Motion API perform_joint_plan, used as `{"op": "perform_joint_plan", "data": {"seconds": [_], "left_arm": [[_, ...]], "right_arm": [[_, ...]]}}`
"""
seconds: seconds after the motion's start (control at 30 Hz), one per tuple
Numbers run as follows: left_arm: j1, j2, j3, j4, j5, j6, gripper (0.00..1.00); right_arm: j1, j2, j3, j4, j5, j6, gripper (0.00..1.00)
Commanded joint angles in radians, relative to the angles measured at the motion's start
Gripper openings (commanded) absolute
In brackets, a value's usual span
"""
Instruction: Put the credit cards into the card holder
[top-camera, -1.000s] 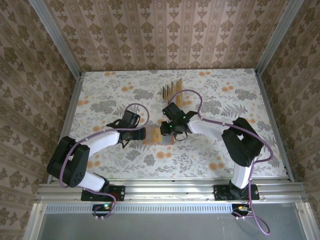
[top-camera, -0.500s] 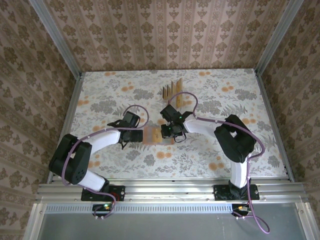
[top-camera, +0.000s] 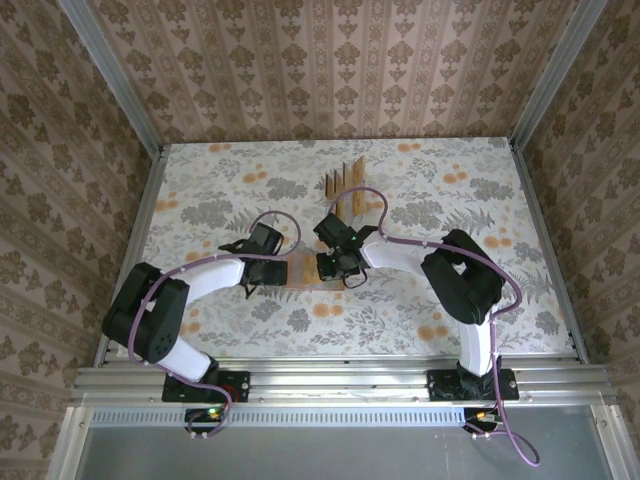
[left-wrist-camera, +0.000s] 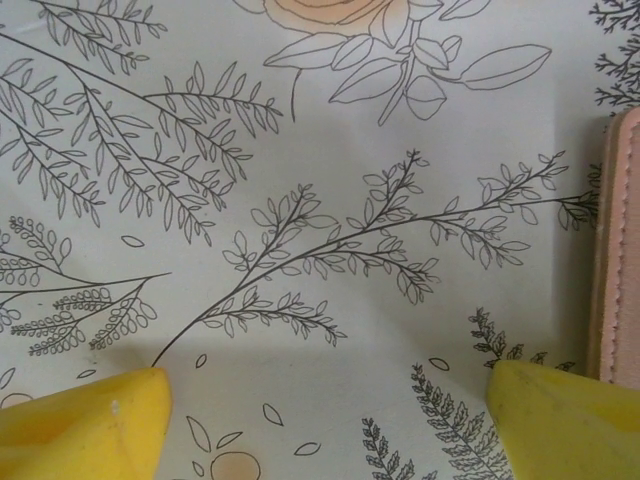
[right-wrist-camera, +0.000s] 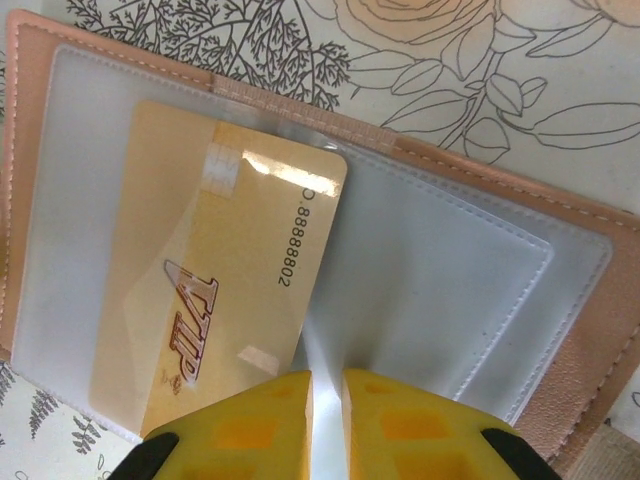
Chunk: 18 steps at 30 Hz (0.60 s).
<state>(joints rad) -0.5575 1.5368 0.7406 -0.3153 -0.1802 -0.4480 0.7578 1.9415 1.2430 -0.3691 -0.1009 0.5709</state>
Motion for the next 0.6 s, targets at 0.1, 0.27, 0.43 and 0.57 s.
{"op": "perform_joint_plan", "data": {"seconds": [0.1, 0.27, 0.43, 0.57], "left_arm": [[-0.025, 0.028, 0.011, 0.006, 0.024, 0.001, 0.84], [-0.033, 0.027, 0.004, 0.009, 0.024, 0.001, 0.84], [-0.036, 0.023, -0.003, 0.017, 0.025, -0.002, 0.84], [-0.039, 0.021, -0.005, 0.020, 0.028, -0.002, 0.84]], "right_arm": [[0.015, 0.022, 0.040, -0.030, -0.003, -0.012, 0.18], [0.026, 0.027, 0.056, -0.033, -0.003, -0.011, 0.17], [0.034, 0.041, 0.077, -0.038, -0.009, -0.012, 0.18], [0.043, 0.057, 0.100, -0.046, -0.013, -0.014, 0.18]]}}
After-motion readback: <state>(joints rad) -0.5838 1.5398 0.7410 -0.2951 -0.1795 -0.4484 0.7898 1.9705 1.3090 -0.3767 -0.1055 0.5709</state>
